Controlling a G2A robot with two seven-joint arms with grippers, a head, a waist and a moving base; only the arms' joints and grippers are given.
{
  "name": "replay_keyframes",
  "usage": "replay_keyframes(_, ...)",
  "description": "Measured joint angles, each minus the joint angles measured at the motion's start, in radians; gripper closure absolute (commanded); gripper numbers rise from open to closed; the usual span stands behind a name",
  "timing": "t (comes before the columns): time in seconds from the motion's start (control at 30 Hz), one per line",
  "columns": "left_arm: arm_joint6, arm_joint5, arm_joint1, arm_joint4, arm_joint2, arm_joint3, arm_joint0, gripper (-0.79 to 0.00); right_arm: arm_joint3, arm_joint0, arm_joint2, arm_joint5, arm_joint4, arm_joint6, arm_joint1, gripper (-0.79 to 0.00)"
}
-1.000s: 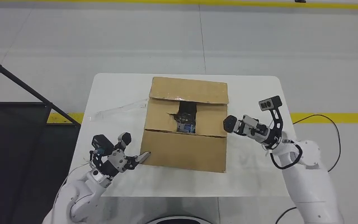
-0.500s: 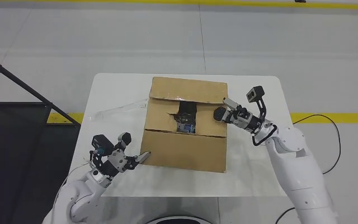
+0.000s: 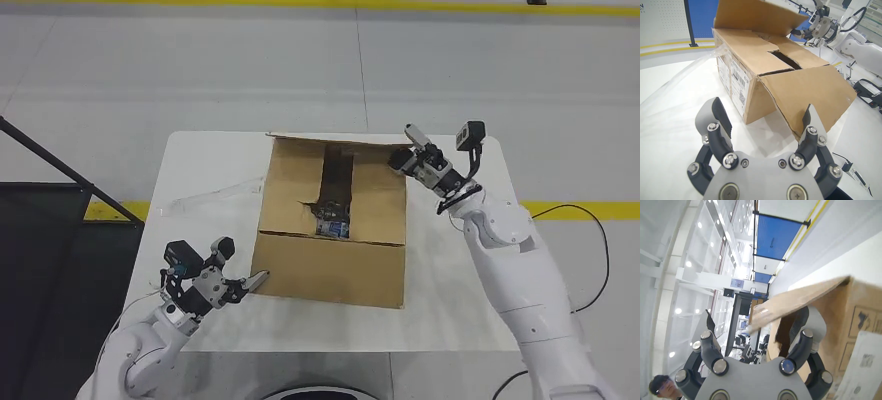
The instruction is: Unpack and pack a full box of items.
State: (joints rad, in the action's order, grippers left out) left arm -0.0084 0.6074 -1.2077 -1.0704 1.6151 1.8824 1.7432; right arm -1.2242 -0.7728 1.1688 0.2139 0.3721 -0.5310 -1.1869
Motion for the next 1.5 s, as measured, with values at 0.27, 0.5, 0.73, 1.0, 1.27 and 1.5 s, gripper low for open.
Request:
replay_keyframes(0.27,0.000,0.000,0.000,0.000,0.000,0.000,0.000,-0.785,0.165,0.151,-0.110,0.068,-0.023,0.085,-0.052,-0.785)
replay_keyframes(0.5,0.000,0.000,0.000,0.000,0.000,0.000,0.000,-0.785,0.195,0.169,-0.116,0.082,-0.023,0.091,-0.058,-0.785)
replay_keyframes(0.73,0.003,-0.002,-0.001,0.016,-0.005,-0.001,0.000,-0.785,0.192,0.164,-0.115,0.078,-0.024,0.097,-0.057,-0.785)
replay_keyframes(1.0,-0.104,0.055,0.005,0.222,-0.027,0.001,-0.008,-0.785,0.162,0.162,-0.132,0.084,-0.124,0.275,-0.077,-0.785)
replay_keyframes(1.27,-0.328,0.044,0.017,0.524,-0.047,0.001,-0.013,-0.785,0.251,0.227,-0.172,0.114,-0.180,0.277,-0.103,-0.785)
replay_keyframes(1.5,-0.502,0.033,0.031,0.800,-0.051,-0.002,-0.032,-0.348,0.349,0.282,-0.190,0.132,-0.179,0.246,-0.126,-0.785)
